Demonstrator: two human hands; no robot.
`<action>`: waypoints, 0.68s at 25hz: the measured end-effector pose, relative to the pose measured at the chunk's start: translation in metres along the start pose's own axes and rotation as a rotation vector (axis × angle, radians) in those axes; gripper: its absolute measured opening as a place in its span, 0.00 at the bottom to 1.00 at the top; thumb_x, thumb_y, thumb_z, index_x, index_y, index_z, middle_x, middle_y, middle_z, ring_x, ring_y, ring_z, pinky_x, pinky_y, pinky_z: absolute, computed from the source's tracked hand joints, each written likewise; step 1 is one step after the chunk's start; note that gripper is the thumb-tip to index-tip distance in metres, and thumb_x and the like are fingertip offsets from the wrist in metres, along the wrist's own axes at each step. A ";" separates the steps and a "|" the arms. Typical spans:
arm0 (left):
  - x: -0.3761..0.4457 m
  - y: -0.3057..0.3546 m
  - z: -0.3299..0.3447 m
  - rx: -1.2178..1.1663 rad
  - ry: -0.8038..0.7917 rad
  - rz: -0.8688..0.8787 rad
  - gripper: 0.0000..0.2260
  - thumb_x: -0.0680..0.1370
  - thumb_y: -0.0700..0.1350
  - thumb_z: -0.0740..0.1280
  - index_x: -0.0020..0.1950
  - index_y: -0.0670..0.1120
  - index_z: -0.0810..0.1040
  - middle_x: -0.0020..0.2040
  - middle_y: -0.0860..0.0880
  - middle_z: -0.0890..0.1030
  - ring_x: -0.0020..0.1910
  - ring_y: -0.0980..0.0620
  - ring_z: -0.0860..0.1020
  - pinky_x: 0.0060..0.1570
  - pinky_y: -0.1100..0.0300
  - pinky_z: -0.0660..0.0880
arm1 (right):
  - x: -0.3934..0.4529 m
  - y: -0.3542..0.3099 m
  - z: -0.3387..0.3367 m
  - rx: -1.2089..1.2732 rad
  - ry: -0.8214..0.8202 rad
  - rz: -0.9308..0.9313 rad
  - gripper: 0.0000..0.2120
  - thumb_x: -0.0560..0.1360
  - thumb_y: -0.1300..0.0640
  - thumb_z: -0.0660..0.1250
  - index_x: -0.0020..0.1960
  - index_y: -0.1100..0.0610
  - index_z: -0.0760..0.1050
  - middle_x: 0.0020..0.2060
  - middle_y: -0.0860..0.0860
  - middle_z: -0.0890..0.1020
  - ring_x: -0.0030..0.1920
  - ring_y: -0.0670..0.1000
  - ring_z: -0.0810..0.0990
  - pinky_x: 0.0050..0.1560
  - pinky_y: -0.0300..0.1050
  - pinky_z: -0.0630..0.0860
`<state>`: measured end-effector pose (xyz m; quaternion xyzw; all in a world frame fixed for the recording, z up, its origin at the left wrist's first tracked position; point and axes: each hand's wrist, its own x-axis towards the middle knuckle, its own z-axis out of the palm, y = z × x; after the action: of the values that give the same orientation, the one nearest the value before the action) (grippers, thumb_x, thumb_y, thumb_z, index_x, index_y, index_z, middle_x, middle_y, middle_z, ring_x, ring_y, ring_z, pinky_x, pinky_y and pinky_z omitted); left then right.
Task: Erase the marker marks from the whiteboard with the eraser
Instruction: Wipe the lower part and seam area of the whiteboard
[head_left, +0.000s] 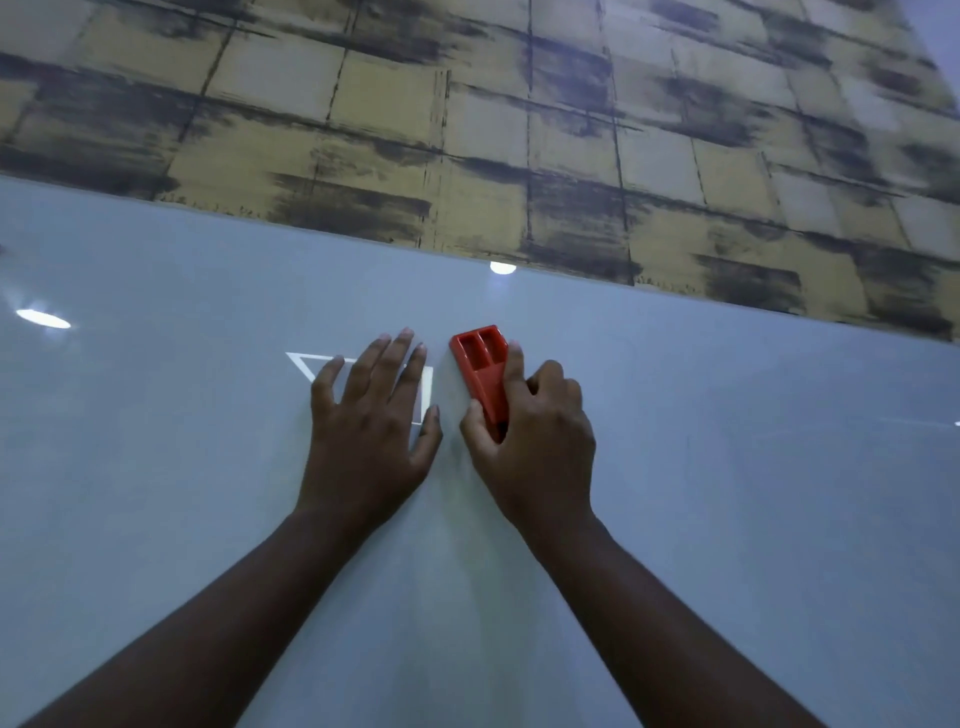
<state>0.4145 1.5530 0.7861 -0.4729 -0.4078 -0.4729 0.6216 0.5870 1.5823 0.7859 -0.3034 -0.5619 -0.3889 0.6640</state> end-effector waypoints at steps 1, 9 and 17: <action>-0.001 -0.001 0.000 -0.001 0.002 0.005 0.31 0.82 0.57 0.54 0.79 0.41 0.72 0.79 0.40 0.72 0.78 0.39 0.72 0.73 0.32 0.67 | 0.001 0.004 -0.002 0.005 -0.003 -0.036 0.35 0.78 0.38 0.61 0.79 0.58 0.67 0.53 0.55 0.78 0.49 0.52 0.77 0.44 0.49 0.82; -0.007 -0.001 0.002 -0.026 0.037 0.017 0.28 0.82 0.53 0.57 0.79 0.41 0.73 0.81 0.41 0.70 0.80 0.42 0.70 0.76 0.37 0.63 | 0.028 0.079 -0.017 -0.034 0.046 0.038 0.31 0.79 0.41 0.68 0.76 0.56 0.71 0.45 0.54 0.73 0.44 0.56 0.76 0.37 0.45 0.72; -0.013 0.001 0.002 -0.063 0.030 0.011 0.28 0.83 0.52 0.57 0.80 0.41 0.71 0.82 0.41 0.68 0.82 0.43 0.66 0.79 0.36 0.60 | 0.018 0.108 -0.024 -0.044 0.140 0.461 0.32 0.80 0.39 0.66 0.79 0.51 0.67 0.44 0.54 0.73 0.43 0.57 0.78 0.43 0.48 0.73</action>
<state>0.4128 1.5579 0.7736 -0.4873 -0.3805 -0.4892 0.6151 0.6929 1.6147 0.8028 -0.4103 -0.4217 -0.2593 0.7659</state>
